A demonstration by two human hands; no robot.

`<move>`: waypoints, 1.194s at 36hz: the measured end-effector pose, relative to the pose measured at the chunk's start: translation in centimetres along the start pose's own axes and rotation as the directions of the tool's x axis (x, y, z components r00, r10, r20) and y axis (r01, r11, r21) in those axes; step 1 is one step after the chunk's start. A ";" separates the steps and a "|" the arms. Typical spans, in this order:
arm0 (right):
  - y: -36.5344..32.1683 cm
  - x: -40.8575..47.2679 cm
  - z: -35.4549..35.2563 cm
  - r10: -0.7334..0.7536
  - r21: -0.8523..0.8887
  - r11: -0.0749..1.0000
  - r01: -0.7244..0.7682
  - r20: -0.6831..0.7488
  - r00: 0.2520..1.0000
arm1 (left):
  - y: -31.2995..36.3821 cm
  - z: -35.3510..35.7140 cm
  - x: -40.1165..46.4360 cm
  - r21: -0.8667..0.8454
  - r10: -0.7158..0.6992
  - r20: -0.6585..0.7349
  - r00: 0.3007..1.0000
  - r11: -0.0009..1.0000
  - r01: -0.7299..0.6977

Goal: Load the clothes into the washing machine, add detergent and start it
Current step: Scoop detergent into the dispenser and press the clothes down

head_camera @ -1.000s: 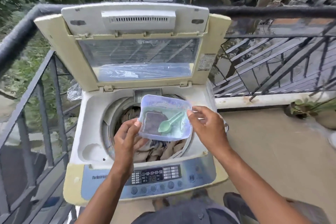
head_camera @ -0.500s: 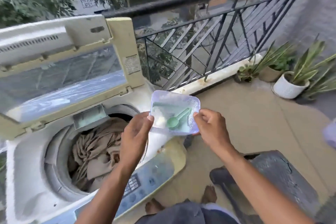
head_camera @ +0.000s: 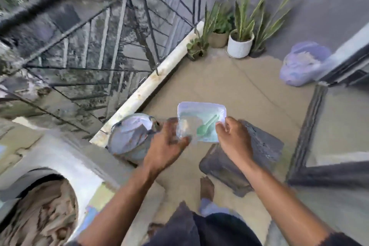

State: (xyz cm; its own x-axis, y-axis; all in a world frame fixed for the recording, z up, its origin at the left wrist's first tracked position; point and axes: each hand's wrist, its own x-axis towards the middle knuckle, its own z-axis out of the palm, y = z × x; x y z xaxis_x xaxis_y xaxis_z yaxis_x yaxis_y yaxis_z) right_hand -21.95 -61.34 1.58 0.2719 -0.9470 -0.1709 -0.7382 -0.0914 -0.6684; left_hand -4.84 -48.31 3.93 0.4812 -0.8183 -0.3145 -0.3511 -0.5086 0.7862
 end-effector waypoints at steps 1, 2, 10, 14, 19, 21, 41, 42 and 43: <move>1.2 0.5 -0.5 0.042 -0.010 0.999 -0.042 0.017 0.999 | 0.6 1.2 0.9 0.002 0.007 0.039 0.999 1.000 -0.007; 2.4 1.1 -0.9 0.081 -0.010 0.997 -0.080 0.034 0.996 | 1.3 2.6 1.9 0.006 0.013 0.079 0.997 1.000 -0.013; 11.8 5.2 -3.0 0.360 0.034 0.928 -0.371 0.173 0.917 | 3.2 13.8 9.6 0.144 -0.068 0.379 0.923 0.990 0.013; 17.1 7.0 -3.0 0.471 0.065 0.869 -0.491 0.195 0.860 | 2.2 19.6 12.9 0.174 -0.125 0.453 0.883 0.983 0.050; 22.8 8.6 -2.4 0.553 0.118 0.806 -0.579 0.195 0.810 | 0.5 26.3 16.2 0.201 -0.168 0.530 0.831 0.977 0.069; 24.8 9.3 -1.8 0.577 0.171 0.780 -0.602 0.178 0.797 | 0.2 28.4 17.1 0.229 -0.198 0.555 0.808 0.970 0.081; 31.4 11.8 1.3 0.671 0.210 0.691 -0.692 0.171 0.722 | 0.8 34.7 21.3 0.416 -0.353 0.675 0.648 0.907 0.062; 31.2 11.6 1.2 0.669 0.194 0.705 -0.682 0.140 0.730 | 0.7 34.4 21.4 0.420 -0.360 0.658 0.662 0.905 0.076; 30.9 11.4 1.0 0.672 0.180 0.712 -0.679 0.105 0.733 | 0.6 34.0 21.4 0.416 -0.366 0.632 0.683 0.904 0.100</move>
State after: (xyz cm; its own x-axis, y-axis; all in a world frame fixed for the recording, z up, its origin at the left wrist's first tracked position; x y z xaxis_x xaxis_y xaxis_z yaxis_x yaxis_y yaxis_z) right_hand -41.02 -74.69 -21.72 -0.2322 -0.7233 -0.6503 -0.5994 0.6329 -0.4900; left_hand -22.07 -75.23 -20.38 -0.0502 -0.5418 -0.8390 -0.6030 -0.6533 0.4579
